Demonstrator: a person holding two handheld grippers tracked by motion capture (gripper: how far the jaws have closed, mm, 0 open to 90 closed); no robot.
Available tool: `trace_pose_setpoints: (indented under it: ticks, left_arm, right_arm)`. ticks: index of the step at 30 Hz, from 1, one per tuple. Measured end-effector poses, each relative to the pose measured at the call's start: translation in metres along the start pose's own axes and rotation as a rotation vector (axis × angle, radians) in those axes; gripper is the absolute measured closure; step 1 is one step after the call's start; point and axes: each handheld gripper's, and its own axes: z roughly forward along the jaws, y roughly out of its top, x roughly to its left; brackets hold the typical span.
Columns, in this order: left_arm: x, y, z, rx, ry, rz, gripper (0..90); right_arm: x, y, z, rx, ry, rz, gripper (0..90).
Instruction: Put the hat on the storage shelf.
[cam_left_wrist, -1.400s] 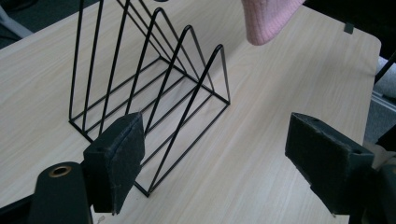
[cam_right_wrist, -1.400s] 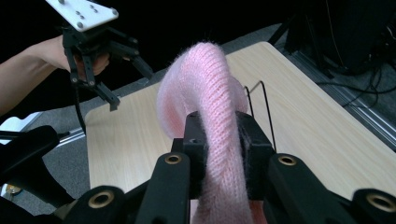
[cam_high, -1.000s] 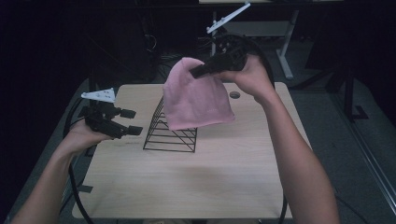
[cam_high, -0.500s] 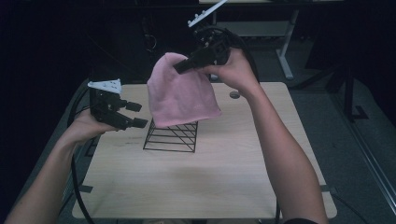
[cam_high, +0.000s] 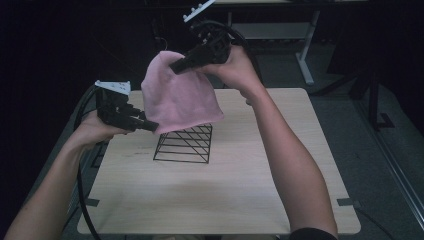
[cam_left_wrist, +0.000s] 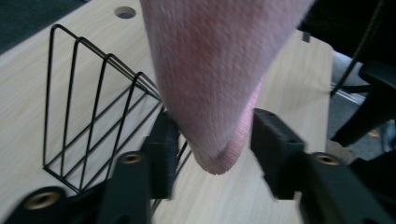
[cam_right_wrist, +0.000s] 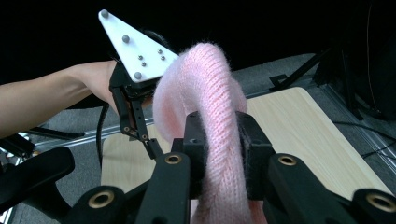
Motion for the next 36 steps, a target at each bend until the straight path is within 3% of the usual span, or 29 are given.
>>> trace_pose_setpoints:
  ticks: [3,6,25,36]
  left_arm:
    - [0.003,0.001,-0.003,0.003,0.007,-0.005,74.8]
    - [0.004,0.002,-0.006,0.005,0.03,-0.004,82.0]
    - [0.024,0.002,0.003,0.046,0.103,-0.038,83.3]
    - [0.029,0.001,0.007,0.056,0.114,-0.047,83.3]
  right_arm:
    - [-0.001,0.003,0.003,-0.007,0.004,-0.008,76.1]
    - [-0.001,0.004,0.005,-0.016,0.001,-0.014,76.1]
    - [-0.024,-0.009,0.016,-0.01,-0.013,0.042,76.2]
    - [-0.027,-0.011,0.021,0.005,-0.01,0.05,76.2]
